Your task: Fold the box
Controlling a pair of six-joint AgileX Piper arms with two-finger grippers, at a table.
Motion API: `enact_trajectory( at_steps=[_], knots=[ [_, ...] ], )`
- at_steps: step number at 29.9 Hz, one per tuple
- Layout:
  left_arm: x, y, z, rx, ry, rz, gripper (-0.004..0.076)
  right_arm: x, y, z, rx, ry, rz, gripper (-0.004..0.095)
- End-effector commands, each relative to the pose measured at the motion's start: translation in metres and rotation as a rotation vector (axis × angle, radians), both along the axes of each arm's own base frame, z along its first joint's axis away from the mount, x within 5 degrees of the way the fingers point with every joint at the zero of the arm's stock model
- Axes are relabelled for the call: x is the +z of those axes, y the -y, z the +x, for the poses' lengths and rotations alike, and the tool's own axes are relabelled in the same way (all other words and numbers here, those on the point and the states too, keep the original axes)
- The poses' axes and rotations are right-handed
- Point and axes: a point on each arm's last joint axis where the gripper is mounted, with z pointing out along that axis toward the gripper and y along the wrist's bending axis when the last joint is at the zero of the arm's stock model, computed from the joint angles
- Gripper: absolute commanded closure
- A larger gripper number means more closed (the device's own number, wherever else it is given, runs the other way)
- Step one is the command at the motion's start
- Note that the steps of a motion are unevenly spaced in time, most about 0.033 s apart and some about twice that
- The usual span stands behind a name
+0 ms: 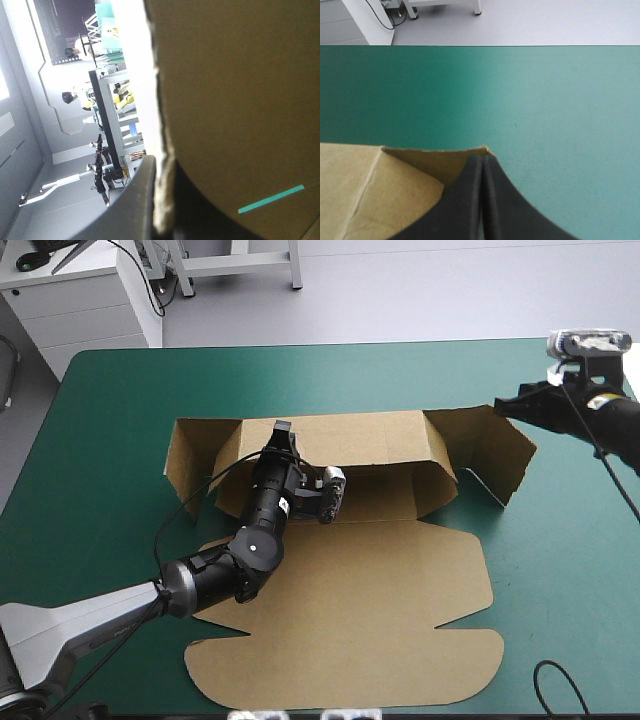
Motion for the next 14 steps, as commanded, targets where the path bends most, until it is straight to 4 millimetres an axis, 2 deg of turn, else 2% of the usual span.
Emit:
enact_trajectory(
  at_steps=[1,5,8,11,14],
  knots=[
    [0.018,-0.002,0.0,-0.003,0.07,-0.02,0.0731,0.015,-0.002,0.036,0.03,0.051,0.031,0.0927],
    [0.018,-0.002,0.0,0.002,0.067,-0.038,0.0731,0.008,-0.002,0.075,0.045,0.021,0.076,0.0927],
    [0.018,-0.002,0.0,0.004,0.064,-0.042,0.0731,-0.005,-0.004,0.099,0.068,-0.034,0.096,0.0926],
    [0.018,-0.002,0.0,0.004,0.064,-0.042,0.0731,-0.017,-0.008,0.113,0.1,-0.092,0.097,0.0926],
    [0.018,-0.002,0.0,0.004,0.064,-0.042,0.0731,-0.027,-0.014,0.118,0.138,-0.155,0.096,0.0926]
  ],
)
